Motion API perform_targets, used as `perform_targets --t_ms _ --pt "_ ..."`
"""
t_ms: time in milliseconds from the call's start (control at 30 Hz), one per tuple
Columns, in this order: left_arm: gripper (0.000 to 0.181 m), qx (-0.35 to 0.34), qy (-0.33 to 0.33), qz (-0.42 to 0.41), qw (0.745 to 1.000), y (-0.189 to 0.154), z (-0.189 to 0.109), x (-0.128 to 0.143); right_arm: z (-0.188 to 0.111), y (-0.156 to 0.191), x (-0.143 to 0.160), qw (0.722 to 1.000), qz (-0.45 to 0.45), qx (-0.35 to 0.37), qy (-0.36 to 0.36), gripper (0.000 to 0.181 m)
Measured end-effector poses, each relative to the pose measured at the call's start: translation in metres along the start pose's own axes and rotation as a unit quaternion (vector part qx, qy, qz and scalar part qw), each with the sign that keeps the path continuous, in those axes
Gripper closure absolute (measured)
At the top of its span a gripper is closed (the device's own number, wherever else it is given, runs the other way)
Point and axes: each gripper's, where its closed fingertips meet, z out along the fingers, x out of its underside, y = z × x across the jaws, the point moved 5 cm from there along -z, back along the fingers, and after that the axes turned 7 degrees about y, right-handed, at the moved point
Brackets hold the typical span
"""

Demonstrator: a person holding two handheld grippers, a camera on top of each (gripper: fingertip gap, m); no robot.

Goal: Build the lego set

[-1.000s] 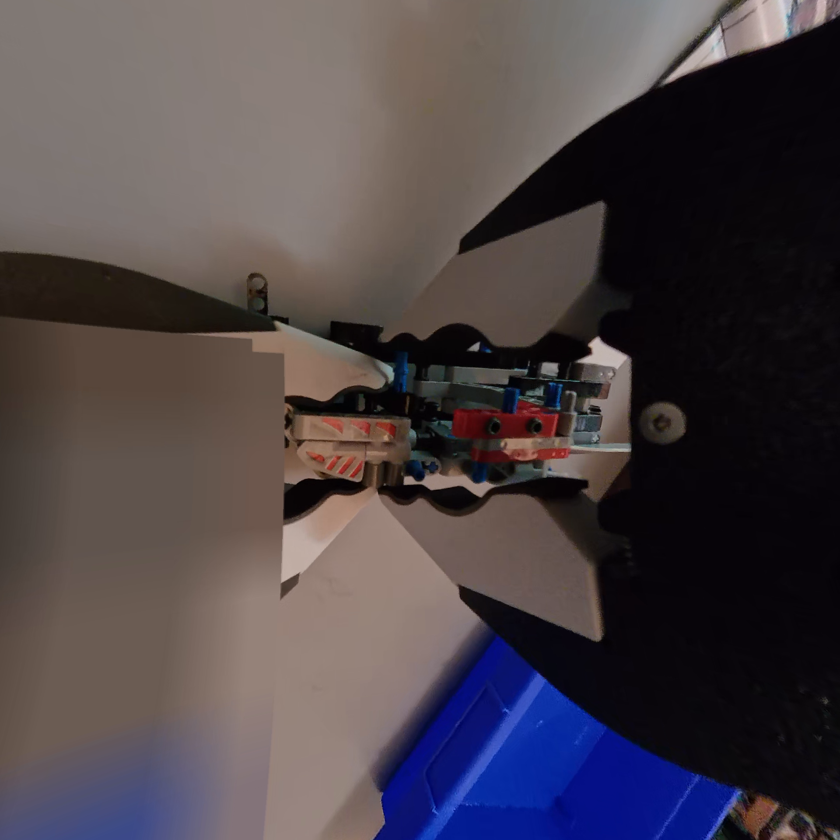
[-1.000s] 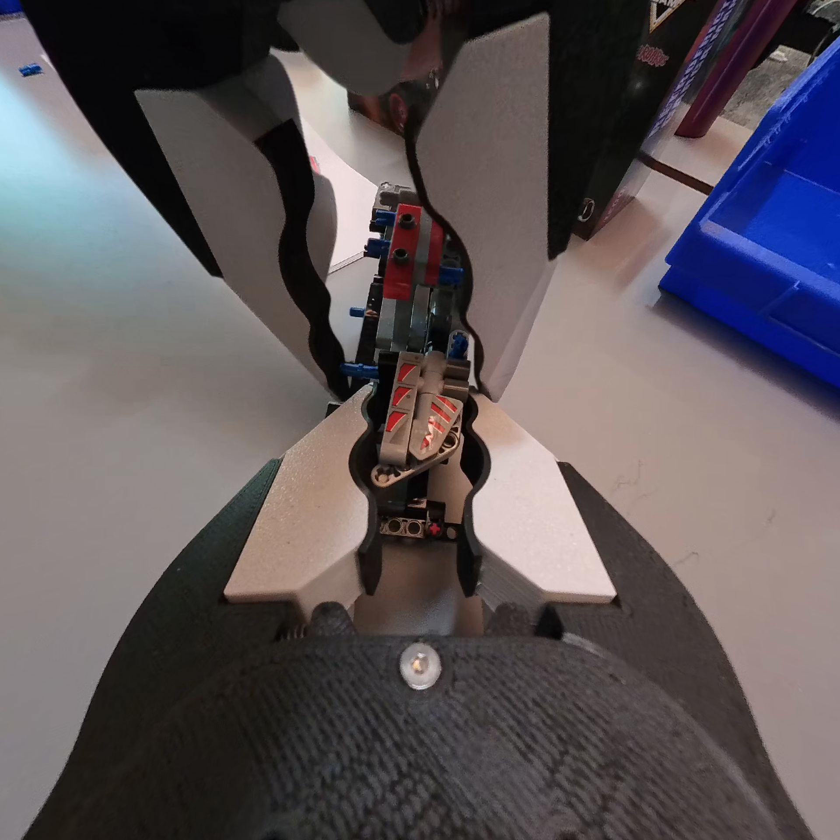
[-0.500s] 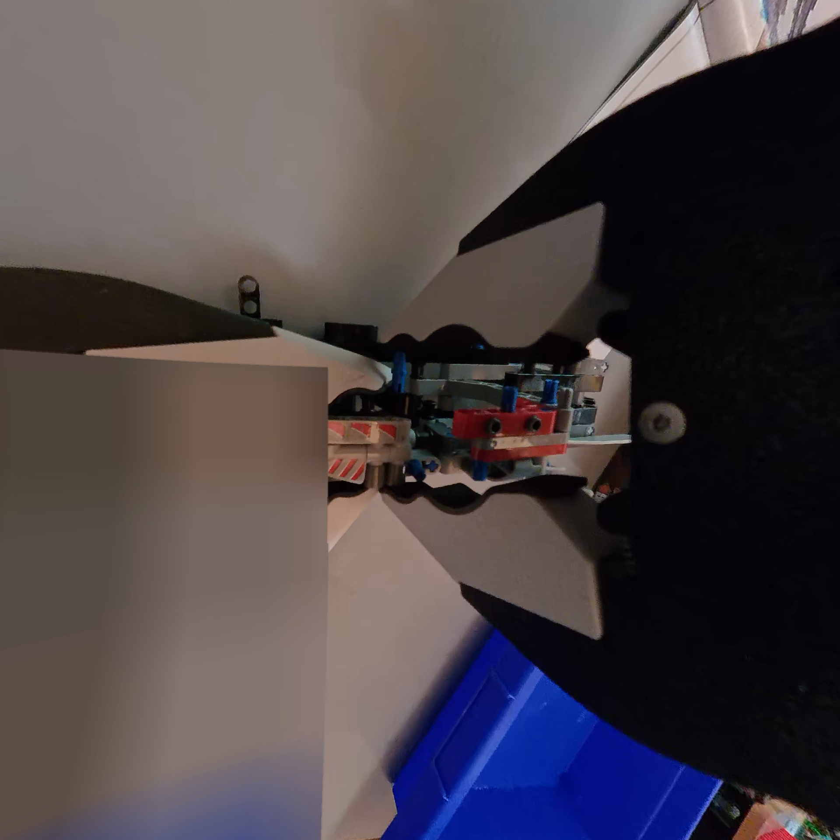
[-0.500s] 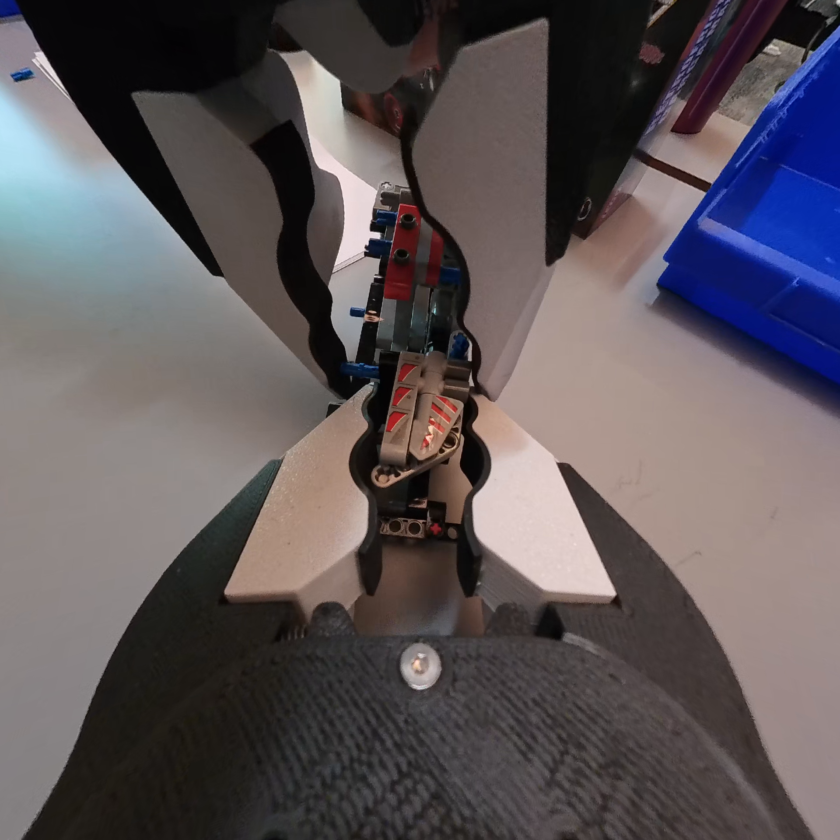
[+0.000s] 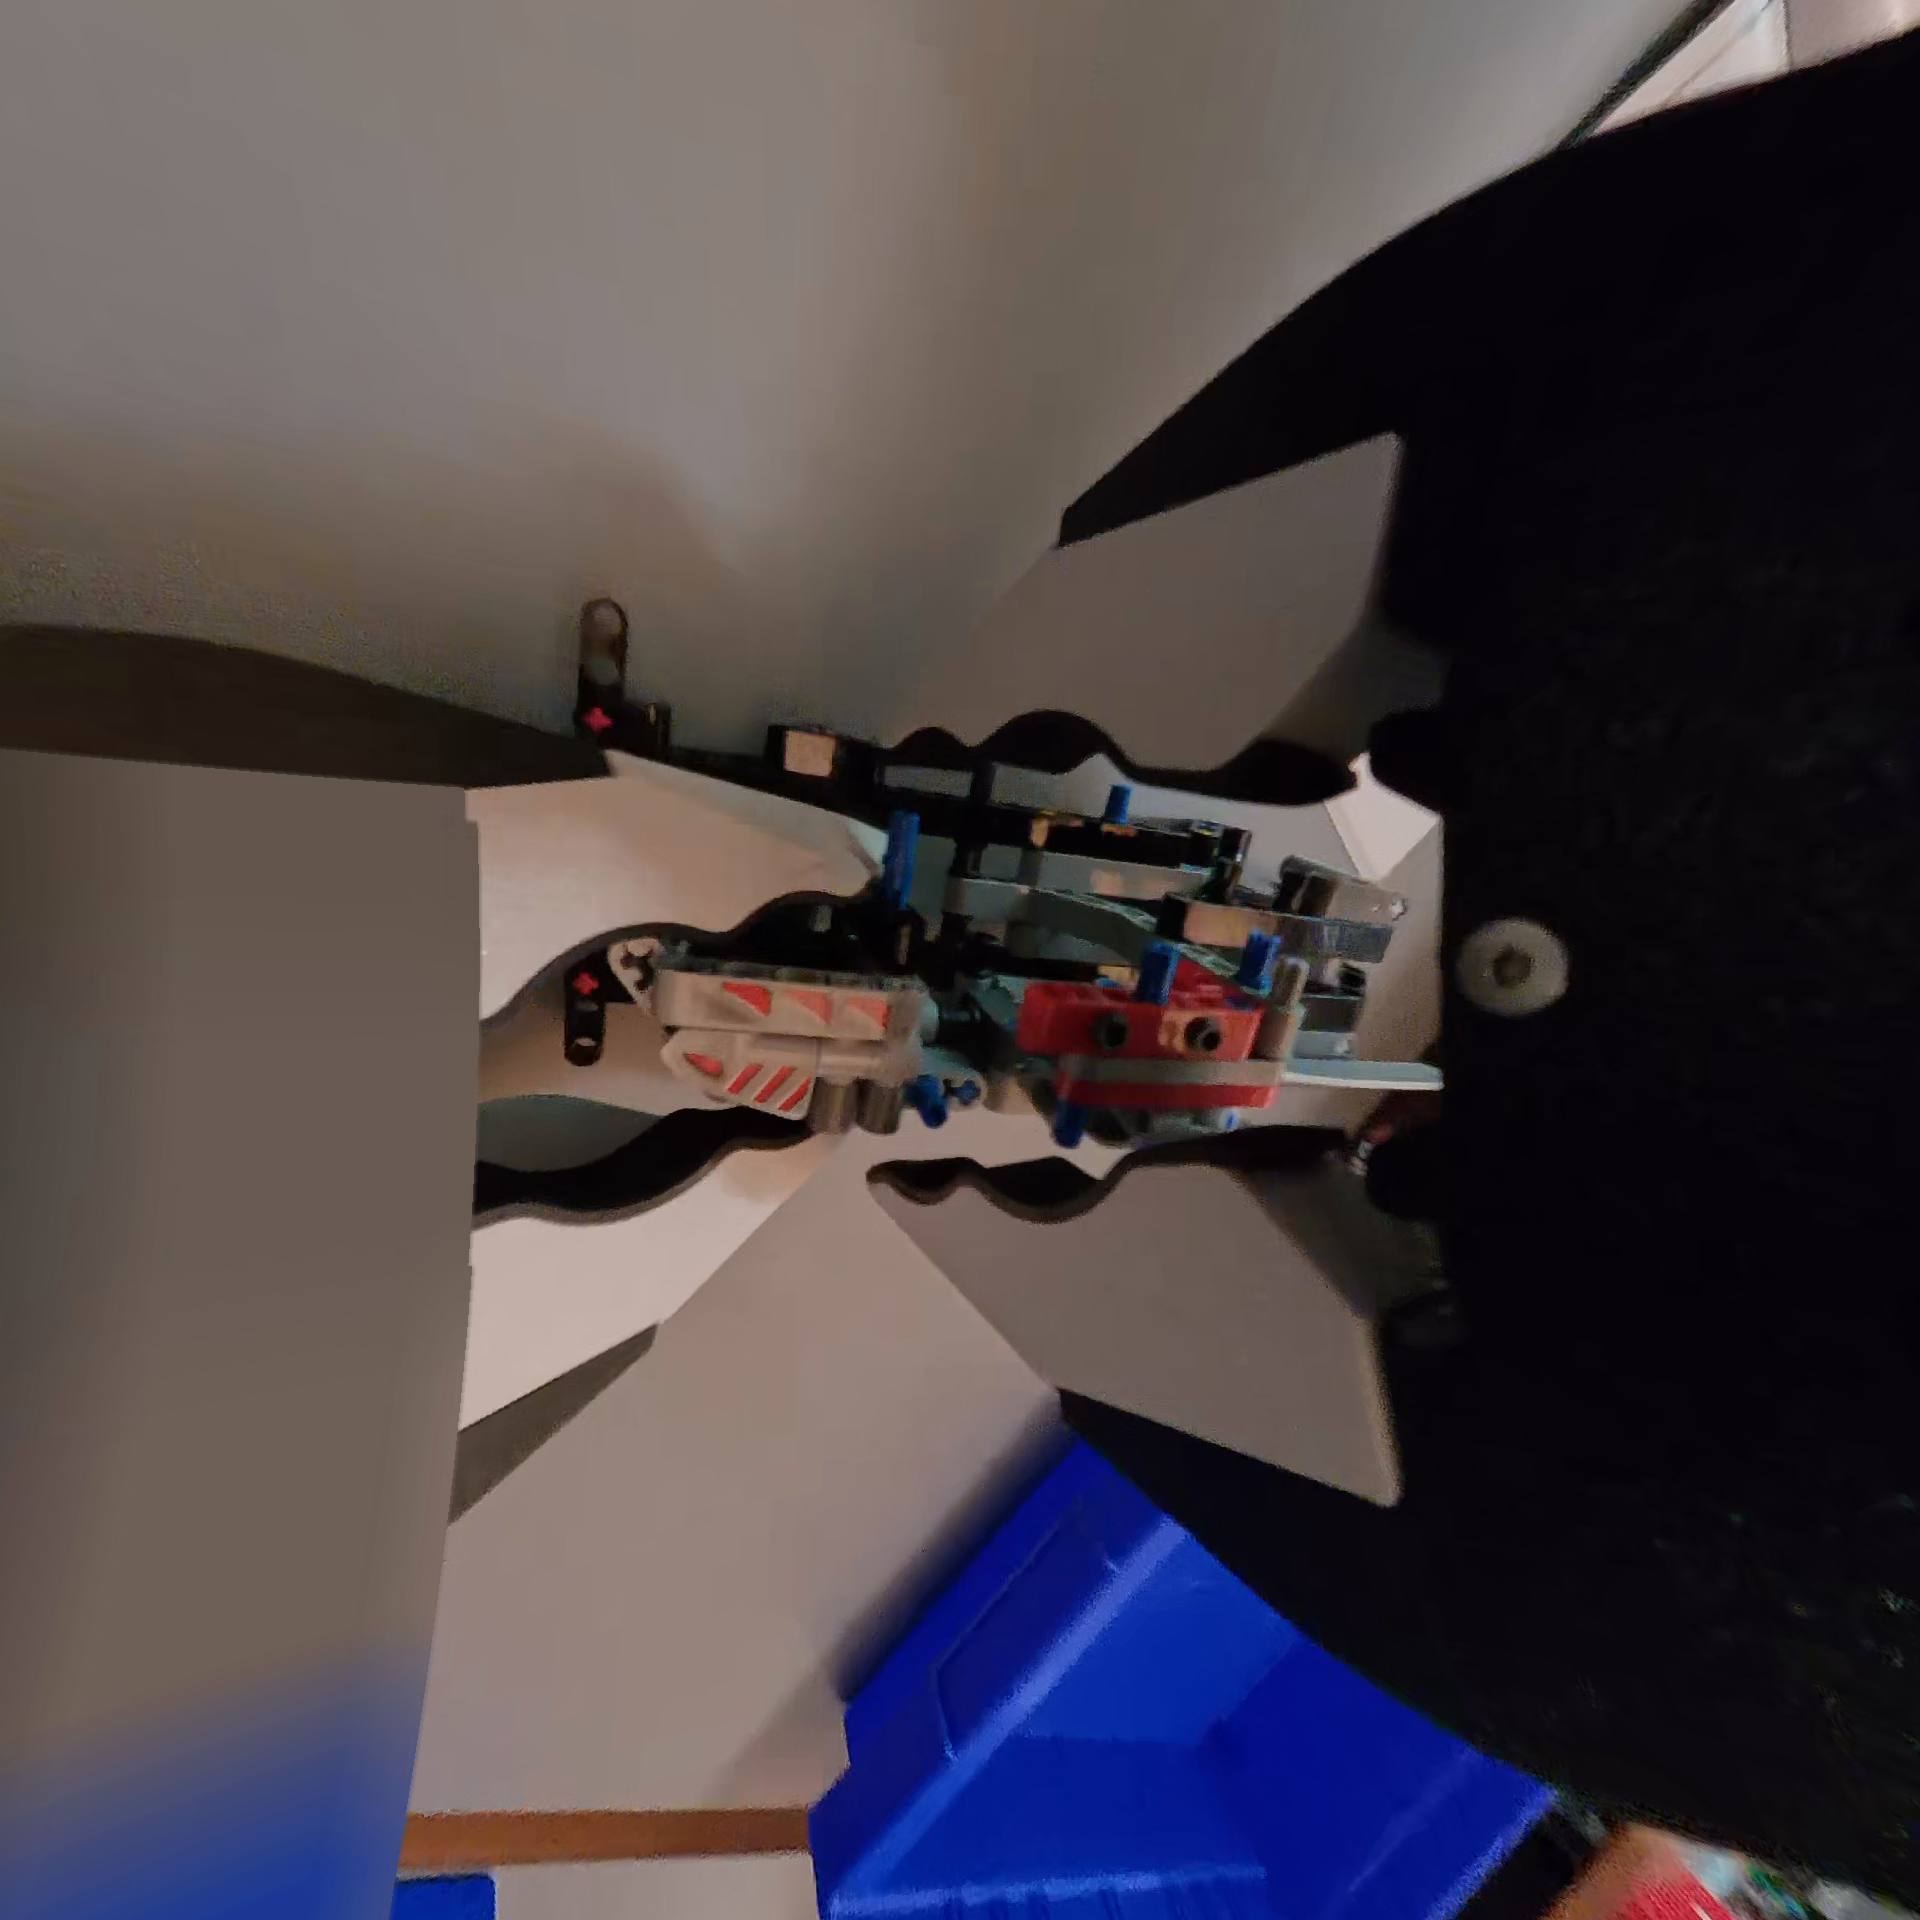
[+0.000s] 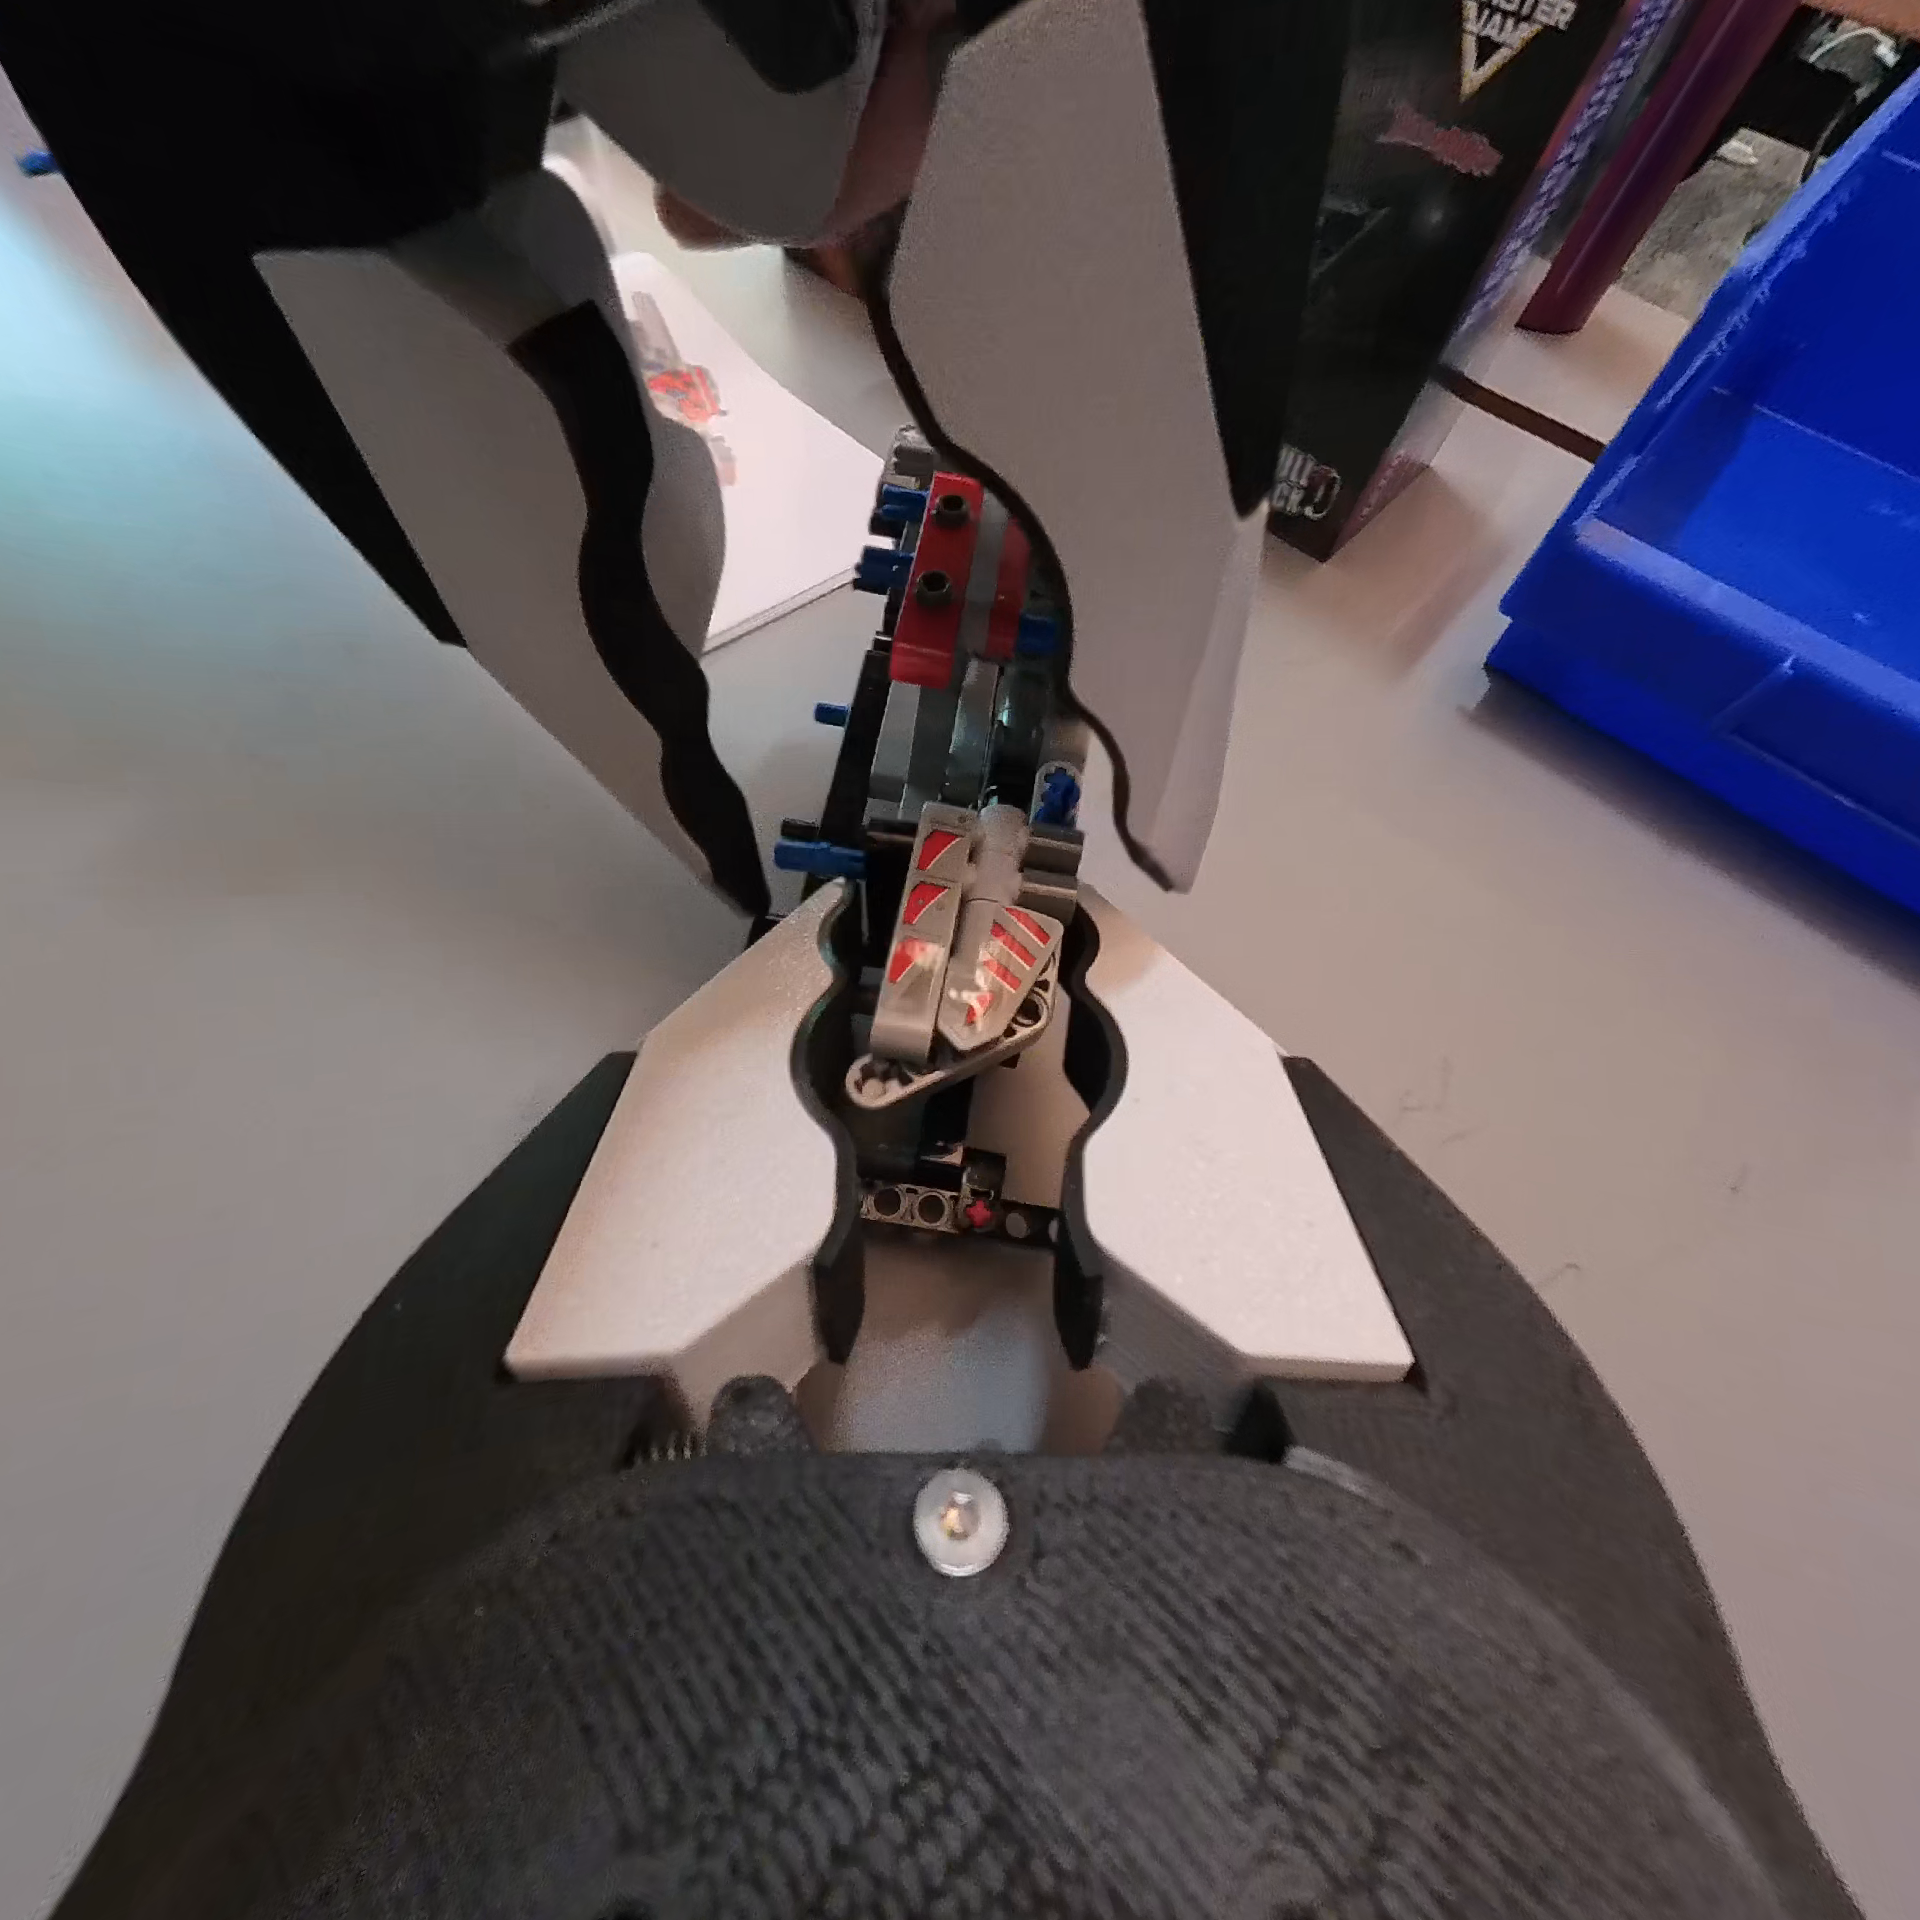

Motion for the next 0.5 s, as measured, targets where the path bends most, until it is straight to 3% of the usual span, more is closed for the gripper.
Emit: perform_targets --t_ms 167,300,500 --pt "0.110 -0.078 -0.016 -0.018 0.997 -0.011 -0.015 0.003 -0.006 0.003 -0.003 1.000 -0.016 -0.003 -0.026 0.119" --pt "0.124 -0.160 -0.076 -0.054 0.983 -0.020 -0.047 -0.002 -0.016 -0.002 0.000 0.999 -0.007 0.012 -0.038 0.120" --pt "0.134 -0.138 -0.084 -0.118 0.980 -0.047 -0.036 0.002 -0.016 0.004 0.011 0.999 0.004 0.027 0.019 0.118"
